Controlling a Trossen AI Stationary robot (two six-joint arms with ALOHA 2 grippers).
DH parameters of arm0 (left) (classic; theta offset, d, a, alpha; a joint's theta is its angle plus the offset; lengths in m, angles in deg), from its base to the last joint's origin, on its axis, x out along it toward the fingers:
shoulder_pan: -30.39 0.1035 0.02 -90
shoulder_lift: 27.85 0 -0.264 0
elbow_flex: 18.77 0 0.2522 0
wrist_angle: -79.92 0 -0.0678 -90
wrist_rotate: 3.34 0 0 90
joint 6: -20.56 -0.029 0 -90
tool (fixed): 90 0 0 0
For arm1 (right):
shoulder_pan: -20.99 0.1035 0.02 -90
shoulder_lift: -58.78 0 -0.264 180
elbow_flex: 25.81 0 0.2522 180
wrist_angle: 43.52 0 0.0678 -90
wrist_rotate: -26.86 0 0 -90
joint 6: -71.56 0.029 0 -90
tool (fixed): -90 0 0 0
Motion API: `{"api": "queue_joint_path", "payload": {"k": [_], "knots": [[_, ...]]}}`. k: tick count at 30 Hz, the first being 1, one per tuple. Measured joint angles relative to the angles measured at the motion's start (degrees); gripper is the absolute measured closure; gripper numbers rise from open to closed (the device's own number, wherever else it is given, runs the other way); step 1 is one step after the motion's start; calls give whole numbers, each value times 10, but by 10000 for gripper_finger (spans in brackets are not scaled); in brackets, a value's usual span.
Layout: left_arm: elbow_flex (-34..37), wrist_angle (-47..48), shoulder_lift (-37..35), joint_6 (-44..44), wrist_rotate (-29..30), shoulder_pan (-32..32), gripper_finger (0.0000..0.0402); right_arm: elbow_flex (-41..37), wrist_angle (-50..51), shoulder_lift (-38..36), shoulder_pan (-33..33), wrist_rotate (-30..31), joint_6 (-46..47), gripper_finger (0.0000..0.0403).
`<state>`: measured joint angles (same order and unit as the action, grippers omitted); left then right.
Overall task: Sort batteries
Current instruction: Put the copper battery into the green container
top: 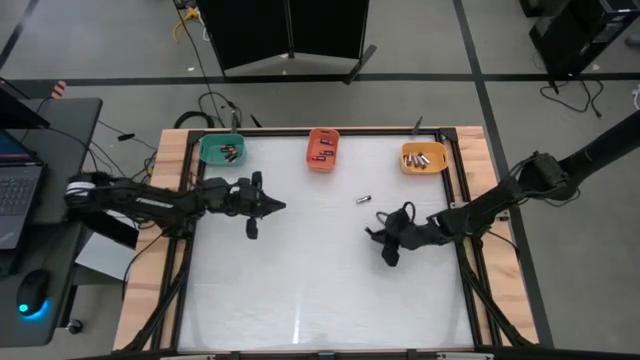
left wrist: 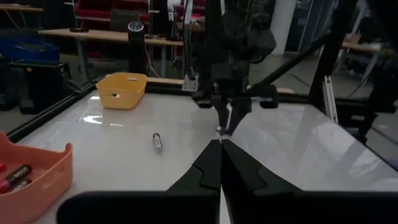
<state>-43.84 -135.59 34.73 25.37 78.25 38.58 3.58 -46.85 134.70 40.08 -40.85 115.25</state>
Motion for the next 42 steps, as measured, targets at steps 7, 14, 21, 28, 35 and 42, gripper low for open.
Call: {"api": "queue_joint_path", "payload": {"k": [7, 14, 21, 28, 35, 42], "knots": [[-4, -148, 117, 30, 0, 0, 390, -34, -164, 0, -10, 63, -95, 343], [-73, -172, 198, 45, -36, -1, 389, -34, -246, -1, -10, 96, -191, 343], [-180, -172, 279, 45, -85, -9, 365, -33, -351, -1, -10, 101, -299, 343], [-277, -171, 354, 45, -95, -11, 321, -33, -418, -1, -7, 101, -380, 343], [-360, -170, 418, 45, -99, -12, 274, -33, -477, -1, 3, 101, -451, 343], [-421, -163, 457, 48, -118, -15, 240, -33, -505, -1, 8, 101, -484, 343]]}}
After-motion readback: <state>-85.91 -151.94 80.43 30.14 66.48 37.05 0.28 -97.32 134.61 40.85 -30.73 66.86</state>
